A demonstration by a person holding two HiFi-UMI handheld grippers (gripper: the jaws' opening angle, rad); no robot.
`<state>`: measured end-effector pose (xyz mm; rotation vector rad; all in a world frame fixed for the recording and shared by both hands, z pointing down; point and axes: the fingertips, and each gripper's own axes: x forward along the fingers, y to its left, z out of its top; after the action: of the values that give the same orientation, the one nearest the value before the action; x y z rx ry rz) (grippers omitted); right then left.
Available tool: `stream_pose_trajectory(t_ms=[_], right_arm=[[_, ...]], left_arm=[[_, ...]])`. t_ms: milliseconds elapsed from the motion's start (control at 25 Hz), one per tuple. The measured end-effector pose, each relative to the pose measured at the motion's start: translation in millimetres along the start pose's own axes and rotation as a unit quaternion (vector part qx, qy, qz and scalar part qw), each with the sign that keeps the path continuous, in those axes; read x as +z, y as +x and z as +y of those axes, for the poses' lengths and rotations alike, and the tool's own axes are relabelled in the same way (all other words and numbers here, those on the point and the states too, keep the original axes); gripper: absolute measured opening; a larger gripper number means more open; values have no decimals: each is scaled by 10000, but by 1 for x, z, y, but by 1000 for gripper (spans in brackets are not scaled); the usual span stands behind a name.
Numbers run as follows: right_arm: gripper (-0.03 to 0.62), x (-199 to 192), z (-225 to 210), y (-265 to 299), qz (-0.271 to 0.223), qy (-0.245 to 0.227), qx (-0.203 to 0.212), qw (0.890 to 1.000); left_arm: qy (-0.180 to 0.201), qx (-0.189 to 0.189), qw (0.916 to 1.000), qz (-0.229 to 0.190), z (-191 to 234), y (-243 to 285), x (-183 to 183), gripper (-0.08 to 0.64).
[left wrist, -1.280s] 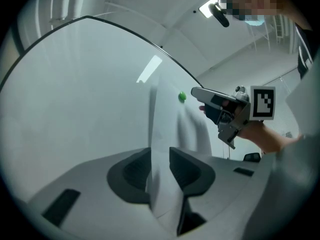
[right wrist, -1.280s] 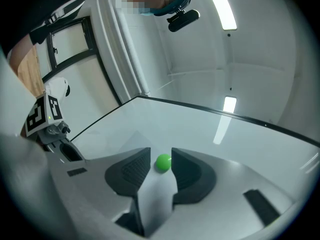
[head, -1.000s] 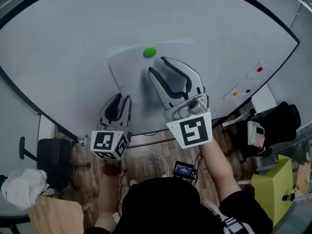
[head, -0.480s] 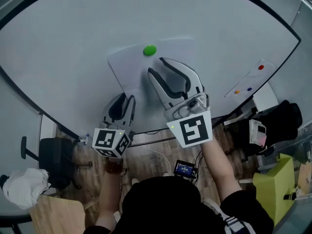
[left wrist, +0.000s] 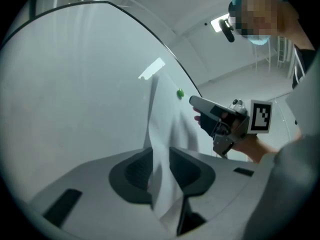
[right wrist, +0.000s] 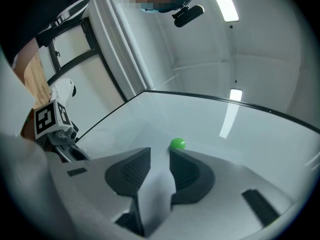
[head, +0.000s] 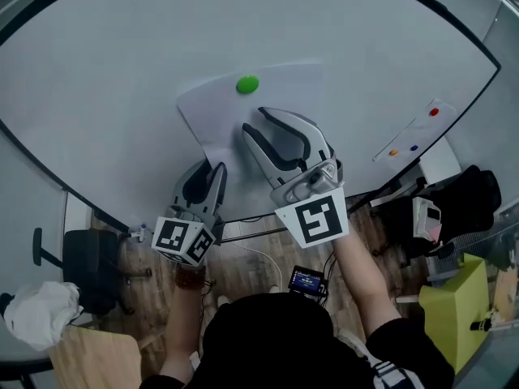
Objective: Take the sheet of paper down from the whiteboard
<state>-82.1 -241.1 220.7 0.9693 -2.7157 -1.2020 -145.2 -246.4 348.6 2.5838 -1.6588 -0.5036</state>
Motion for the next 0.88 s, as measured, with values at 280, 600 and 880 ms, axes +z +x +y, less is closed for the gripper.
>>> stream_pose_trajectory(t_ms=[280, 600, 880], right_arm=[[115, -15, 15, 2, 112, -15, 291, 9995], [114, -17, 22, 5, 54, 90, 419, 9991], [112, -21, 23, 5, 91, 69, 444, 9989]], left_arm=[[-30, -259, 9995, -187, -9, 4, 7, 106], [-1064, -572, 9921, -337, -8, 11, -1, 95], [-989, -633, 9922, -415, -11, 13, 4, 37]])
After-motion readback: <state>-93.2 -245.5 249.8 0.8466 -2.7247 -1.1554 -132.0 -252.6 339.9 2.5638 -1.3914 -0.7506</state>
